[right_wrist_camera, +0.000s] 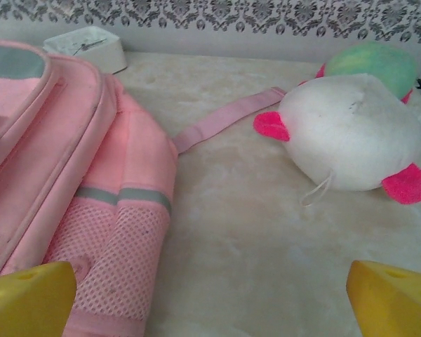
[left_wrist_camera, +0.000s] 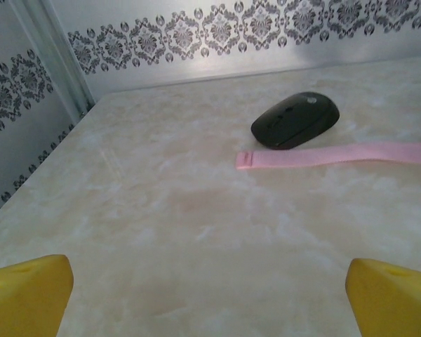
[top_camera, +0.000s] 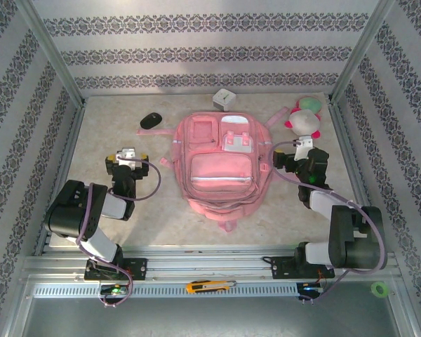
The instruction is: Pack the student bag
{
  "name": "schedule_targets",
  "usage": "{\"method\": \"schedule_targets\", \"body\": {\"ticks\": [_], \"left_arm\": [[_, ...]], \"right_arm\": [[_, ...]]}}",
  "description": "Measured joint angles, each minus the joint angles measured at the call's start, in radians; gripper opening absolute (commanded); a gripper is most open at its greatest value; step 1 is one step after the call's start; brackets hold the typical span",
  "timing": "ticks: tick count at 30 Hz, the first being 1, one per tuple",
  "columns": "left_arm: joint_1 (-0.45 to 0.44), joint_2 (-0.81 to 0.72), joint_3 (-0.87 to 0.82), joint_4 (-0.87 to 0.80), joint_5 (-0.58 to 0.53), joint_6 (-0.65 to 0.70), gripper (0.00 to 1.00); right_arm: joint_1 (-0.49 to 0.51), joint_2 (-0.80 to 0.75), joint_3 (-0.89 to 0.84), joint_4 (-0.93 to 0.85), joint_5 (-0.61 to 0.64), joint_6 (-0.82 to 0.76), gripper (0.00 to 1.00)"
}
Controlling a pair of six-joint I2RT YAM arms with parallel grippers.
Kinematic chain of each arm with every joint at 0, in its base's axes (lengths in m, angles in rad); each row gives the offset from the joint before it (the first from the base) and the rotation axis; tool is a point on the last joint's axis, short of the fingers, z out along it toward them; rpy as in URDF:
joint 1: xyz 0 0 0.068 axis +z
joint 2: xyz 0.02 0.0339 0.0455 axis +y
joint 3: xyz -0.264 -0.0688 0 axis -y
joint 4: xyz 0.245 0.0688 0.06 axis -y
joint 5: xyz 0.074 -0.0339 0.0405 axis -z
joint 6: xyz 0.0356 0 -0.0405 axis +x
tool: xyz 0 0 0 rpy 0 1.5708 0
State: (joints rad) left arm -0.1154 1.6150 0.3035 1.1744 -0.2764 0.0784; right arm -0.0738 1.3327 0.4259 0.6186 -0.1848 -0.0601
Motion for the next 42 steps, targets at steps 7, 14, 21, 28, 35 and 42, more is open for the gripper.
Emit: {"method": "schedule_targets", "body": {"ticks": [7, 14, 21, 28, 35, 42], "left_arm": [[0.0, 0.0, 0.0, -0.011, 0.014, -0.01, 0.99], [0.0, 0.0, 0.0, -0.023, 0.014, -0.013, 0.99], [0.001, 0.0, 0.0, -0.023, 0.014, -0.013, 0.99], [0.001, 0.0, 0.0, -0.023, 0.014, -0.013, 0.99], [0.001, 0.0, 0.0, -0.023, 0.014, -0.013, 0.99], [0.003, 0.0, 0.0, -0.023, 0.014, -0.013, 0.99]], "right_arm": [[0.086, -0.071, -0.11, 0.027, 0.038, -0.045, 0.98], [0.107, -0.073, -0.114, 0.051, 0.108, -0.058, 0.98], [0.102, -0.048, -0.111, 0.045, 0.14, -0.064, 0.98], [0.102, -0.06, -0.113, 0.061, 0.076, -0.058, 0.98], [0.094, -0.023, -0.113, 0.153, 0.036, 0.0, 0.98], [0.052, 0.186, -0.103, 0.269, 0.019, 0.043, 0.98]]}}
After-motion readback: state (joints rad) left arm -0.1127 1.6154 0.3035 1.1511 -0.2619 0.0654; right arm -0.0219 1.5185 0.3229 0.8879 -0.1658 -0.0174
